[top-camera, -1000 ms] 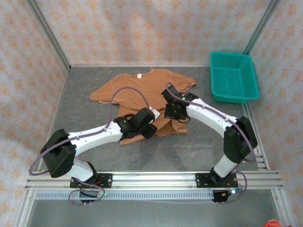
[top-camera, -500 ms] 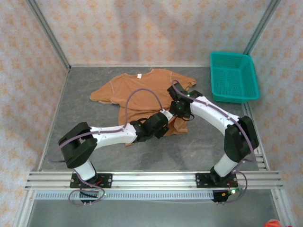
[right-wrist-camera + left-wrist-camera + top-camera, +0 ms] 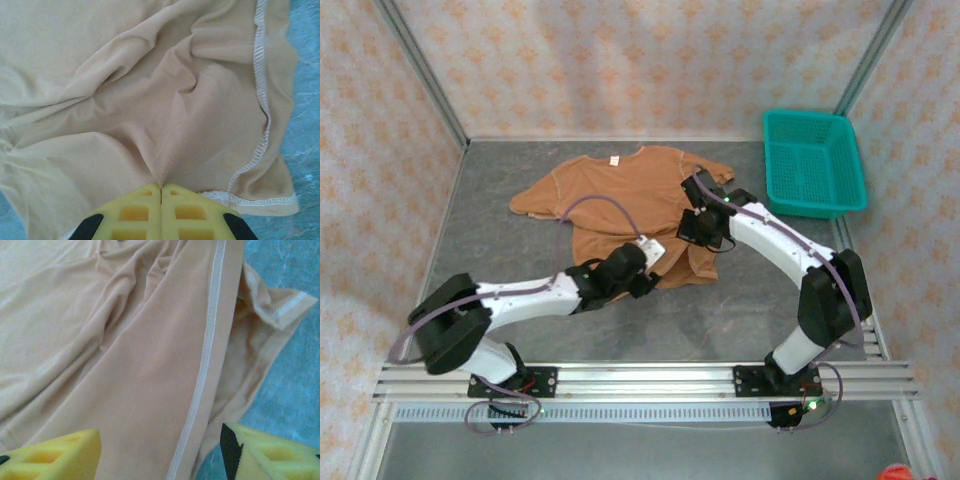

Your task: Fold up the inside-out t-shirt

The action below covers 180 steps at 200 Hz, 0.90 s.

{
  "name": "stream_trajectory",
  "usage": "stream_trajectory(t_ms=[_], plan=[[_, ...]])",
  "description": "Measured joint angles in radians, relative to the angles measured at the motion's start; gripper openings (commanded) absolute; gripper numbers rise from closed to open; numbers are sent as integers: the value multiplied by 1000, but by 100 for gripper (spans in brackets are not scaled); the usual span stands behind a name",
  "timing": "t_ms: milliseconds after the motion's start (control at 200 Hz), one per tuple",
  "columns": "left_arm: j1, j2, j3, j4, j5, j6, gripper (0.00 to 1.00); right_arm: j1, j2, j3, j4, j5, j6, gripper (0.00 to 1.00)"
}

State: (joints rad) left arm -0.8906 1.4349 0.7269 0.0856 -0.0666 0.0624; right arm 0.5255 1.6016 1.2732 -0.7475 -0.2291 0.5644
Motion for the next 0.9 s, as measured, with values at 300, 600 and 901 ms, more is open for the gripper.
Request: stream_trajectory(t_ms=[300, 600, 901], plan=[[21, -8, -68, 101, 111, 72, 88, -25, 0, 0, 48, -104, 39, 0], [-27, 180, 18, 225, 13, 98, 88, -27, 0, 0, 68, -163, 75, 0], [-16, 322, 107, 273, -128, 133, 77, -68, -51, -20, 67, -169, 79, 0]])
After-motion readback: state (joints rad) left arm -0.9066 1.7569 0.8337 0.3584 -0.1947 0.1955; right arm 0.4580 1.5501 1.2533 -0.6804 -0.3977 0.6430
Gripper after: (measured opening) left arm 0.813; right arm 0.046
